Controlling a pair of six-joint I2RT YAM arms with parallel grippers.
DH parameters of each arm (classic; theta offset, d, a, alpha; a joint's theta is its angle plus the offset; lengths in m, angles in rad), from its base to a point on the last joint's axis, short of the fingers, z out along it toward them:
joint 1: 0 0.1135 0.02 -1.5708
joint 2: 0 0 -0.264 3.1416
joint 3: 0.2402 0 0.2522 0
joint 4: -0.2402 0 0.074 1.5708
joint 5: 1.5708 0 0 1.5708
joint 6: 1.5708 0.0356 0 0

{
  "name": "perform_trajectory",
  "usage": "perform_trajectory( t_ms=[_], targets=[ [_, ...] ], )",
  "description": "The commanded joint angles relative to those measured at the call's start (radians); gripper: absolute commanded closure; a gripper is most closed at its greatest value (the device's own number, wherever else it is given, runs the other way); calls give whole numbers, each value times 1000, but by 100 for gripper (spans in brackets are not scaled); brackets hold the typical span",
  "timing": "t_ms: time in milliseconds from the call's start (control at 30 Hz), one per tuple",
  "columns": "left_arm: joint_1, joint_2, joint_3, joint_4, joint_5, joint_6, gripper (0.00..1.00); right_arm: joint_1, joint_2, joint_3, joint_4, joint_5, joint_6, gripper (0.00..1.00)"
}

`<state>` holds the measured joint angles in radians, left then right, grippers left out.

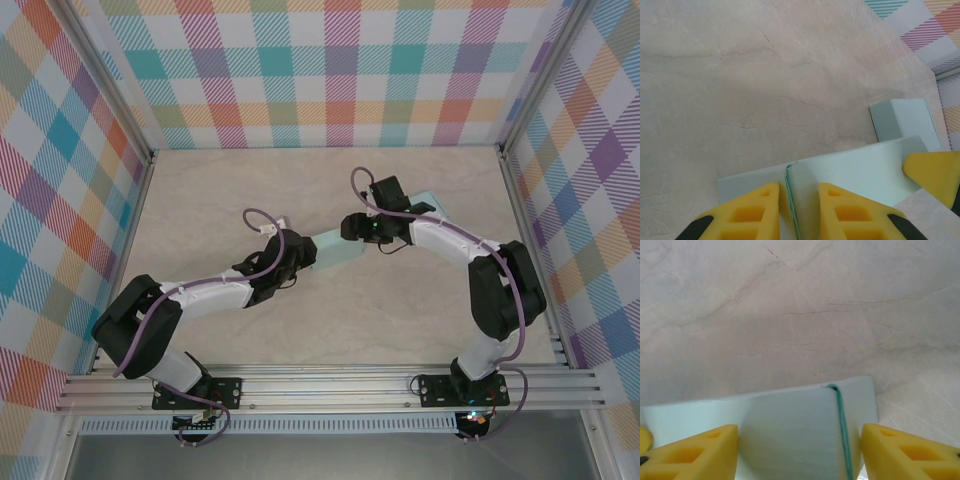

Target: Fold the paper box

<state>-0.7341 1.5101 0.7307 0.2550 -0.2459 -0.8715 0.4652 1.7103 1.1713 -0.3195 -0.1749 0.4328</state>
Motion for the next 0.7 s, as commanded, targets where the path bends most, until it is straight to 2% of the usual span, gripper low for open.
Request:
perform_trajectory(
  t_ms=[0, 133, 400, 667],
  targets=[
    [-8, 56, -71, -319, 3, 13, 79, -43, 21, -82, -16, -83, 29, 41],
    [-8, 53, -75, -324, -3, 13, 79, -82, 9, -122, 31, -147, 47, 53],
    [-7, 51, -79, -327, -7, 8, 79, -157, -7, -219, 148, -254, 91, 59],
    [-6, 52, -90, -327, -11, 1, 81, -198, 60, -273, 274, -365, 156, 77]
  ],
)
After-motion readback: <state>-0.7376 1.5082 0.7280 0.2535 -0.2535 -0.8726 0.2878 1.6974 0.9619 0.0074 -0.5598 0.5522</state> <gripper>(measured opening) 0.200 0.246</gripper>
